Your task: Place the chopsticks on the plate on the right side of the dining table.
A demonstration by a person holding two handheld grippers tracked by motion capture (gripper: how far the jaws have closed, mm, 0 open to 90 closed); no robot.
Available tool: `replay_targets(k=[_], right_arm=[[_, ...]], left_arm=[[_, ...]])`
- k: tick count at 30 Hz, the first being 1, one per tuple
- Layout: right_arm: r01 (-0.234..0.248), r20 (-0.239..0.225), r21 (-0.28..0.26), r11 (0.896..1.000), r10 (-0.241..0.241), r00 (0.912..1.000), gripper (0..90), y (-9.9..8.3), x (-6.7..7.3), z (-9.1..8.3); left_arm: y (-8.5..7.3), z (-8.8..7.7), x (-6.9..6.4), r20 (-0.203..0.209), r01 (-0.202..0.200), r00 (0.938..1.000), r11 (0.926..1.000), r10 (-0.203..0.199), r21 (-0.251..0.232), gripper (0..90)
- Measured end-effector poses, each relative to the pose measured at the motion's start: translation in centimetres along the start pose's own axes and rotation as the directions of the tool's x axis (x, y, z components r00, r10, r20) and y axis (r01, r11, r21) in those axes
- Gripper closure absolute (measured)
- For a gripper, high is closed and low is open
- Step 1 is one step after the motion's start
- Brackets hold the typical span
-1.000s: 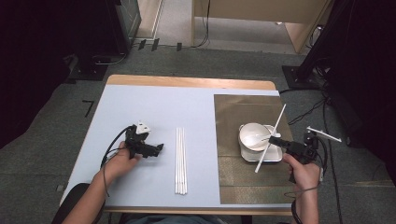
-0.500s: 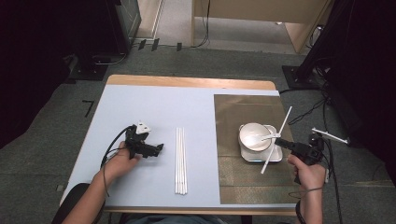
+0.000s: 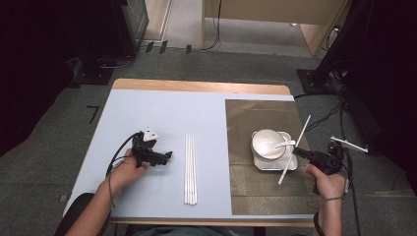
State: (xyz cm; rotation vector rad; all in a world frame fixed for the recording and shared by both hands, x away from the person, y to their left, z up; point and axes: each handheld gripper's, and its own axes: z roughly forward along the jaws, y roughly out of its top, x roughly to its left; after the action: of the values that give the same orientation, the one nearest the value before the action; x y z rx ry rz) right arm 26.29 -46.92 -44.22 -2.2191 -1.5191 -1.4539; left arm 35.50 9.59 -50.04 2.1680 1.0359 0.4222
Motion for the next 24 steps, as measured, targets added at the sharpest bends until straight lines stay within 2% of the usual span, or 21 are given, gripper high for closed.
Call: replay_targets(k=[6,24], right_arm=[[-0.019,0.013,0.017,1.000,0.019,0.9997,86.1,0.1,-0.5,0.4],[-0.011,0.055,0.055,0.998,0.008,0.9985,86.1,0.3,-0.7,2.5]], left_arm=[[0.0,0.0,0.0,0.000,0.000,1.0000,1.0000,0.000,0.000,0.0],[0.0,0.0,0.0,0.000,-0.001,1.0000,1.0000,0.001,0.001,0.0]])
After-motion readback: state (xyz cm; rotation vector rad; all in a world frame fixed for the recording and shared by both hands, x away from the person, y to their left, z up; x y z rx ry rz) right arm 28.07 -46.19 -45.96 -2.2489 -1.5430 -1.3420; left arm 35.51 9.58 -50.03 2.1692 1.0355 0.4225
